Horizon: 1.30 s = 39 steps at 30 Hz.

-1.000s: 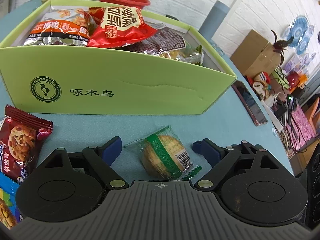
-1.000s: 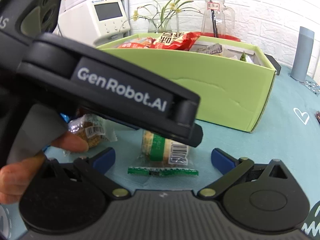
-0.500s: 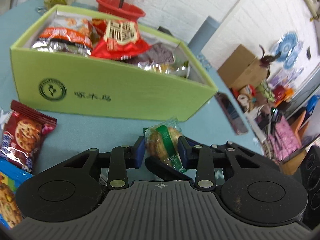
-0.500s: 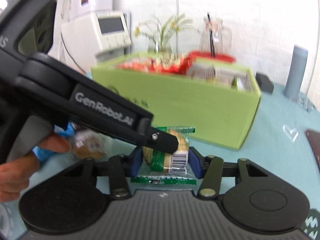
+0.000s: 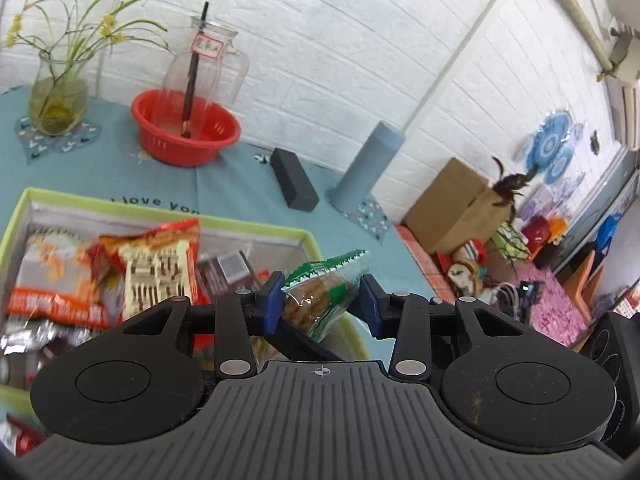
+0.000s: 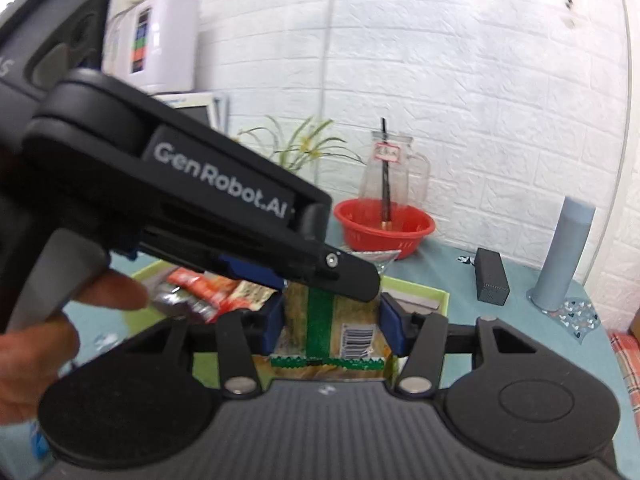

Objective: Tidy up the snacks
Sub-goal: 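Carry the round biscuit over the green box and open the left tool, then reach the left tool down to the blue cookie bag on the table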

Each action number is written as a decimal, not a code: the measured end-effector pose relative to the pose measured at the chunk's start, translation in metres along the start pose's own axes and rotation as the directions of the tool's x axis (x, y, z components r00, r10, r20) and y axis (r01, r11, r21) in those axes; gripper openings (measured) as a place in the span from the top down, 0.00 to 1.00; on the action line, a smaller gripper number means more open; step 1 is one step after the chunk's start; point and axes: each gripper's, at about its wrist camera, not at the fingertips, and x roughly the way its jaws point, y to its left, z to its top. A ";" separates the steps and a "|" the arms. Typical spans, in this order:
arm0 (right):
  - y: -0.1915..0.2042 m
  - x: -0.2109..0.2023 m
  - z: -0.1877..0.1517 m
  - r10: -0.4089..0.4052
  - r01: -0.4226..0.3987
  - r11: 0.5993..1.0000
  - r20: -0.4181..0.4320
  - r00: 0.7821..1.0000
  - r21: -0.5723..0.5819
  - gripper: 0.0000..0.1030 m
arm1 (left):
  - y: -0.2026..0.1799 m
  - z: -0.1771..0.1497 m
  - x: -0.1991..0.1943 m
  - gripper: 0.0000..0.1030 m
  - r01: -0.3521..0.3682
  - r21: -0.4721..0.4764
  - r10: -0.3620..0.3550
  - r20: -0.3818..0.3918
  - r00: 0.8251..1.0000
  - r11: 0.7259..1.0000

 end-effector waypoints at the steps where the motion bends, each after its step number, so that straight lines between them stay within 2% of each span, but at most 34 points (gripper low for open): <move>1: -0.007 0.012 -0.001 0.002 -0.002 1.000 -0.013 1.000 0.023 0.45 | 0.003 0.002 0.011 0.80 -0.009 -0.004 0.009 -0.011 1.000 1.000; 3: -0.018 0.037 -0.007 0.012 -0.009 0.997 -0.041 0.999 0.074 0.41 | 0.010 0.004 0.027 0.68 -0.023 -0.005 0.023 -0.020 1.000 1.000; 4: -0.021 0.046 -0.009 0.011 -0.006 0.997 -0.064 0.998 0.077 0.34 | 0.013 0.003 0.032 0.63 -0.036 0.005 0.036 -0.012 0.999 0.999; 6: -0.022 0.050 -0.009 -0.005 0.008 0.999 -0.082 0.997 0.039 0.30 | 0.014 0.006 0.031 0.48 -0.060 0.025 0.060 0.027 0.998 0.998; 10: -0.034 0.021 -0.004 -0.038 0.038 0.998 -0.003 0.999 0.049 0.03 | 0.011 0.020 0.004 0.35 -0.023 0.013 0.021 0.136 0.990 1.000; 13: -0.038 -0.003 0.004 -0.084 0.081 0.995 0.064 0.994 0.051 0.02 | 0.006 0.025 -0.027 0.29 -0.019 0.025 0.014 0.193 0.981 0.999; 16: -0.042 -0.025 0.010 -0.134 0.127 0.990 0.131 0.982 0.061 0.01 | 0.004 0.013 -0.066 0.25 -0.033 0.052 0.020 0.235 0.972 0.998; 20: -0.040 -0.036 0.021 -0.107 0.096 0.993 0.168 0.980 0.070 0.01 | 0.015 -0.017 -0.116 0.17 -0.090 0.049 0.074 0.272 0.960 0.995; 23: -0.022 -0.042 0.026 -0.060 0.051 0.997 0.175 0.983 0.055 0.01 | 0.032 -0.047 -0.144 0.17 -0.148 0.009 0.140 0.274 0.952 0.989; 27: 0.016 -0.037 0.024 0.079 -0.082 0.997 0.143 0.987 0.011 0.01 | 0.063 -0.088 -0.175 0.17 -0.261 -0.072 0.271 0.263 0.926 0.963; 30: 0.057 -0.029 0.006 0.175 -0.172 0.983 0.049 0.983 -0.057 0.01 | 0.090 -0.106 -0.187 0.17 -0.285 -0.121 0.306 0.211 0.928 0.951; 34: 0.108 -0.016 -0.028 0.216 -0.230 0.962 -0.104 0.971 -0.150 0.01 | 0.121 -0.127 -0.195 0.18 -0.307 -0.168 0.332 0.152 0.931 0.937; 37: 0.132 -0.018 -0.058 0.236 -0.259 0.957 -0.163 0.958 -0.133 0.01 | 0.138 -0.140 -0.195 0.25 -0.313 -0.204 0.337 0.094 0.937 0.928; 39: 0.145 -0.028 -0.073 0.293 -0.311 0.947 -0.179 0.939 -0.083 0.01 | 0.147 -0.149 -0.200 0.34 -0.284 -0.231 0.308 0.075 0.948 0.931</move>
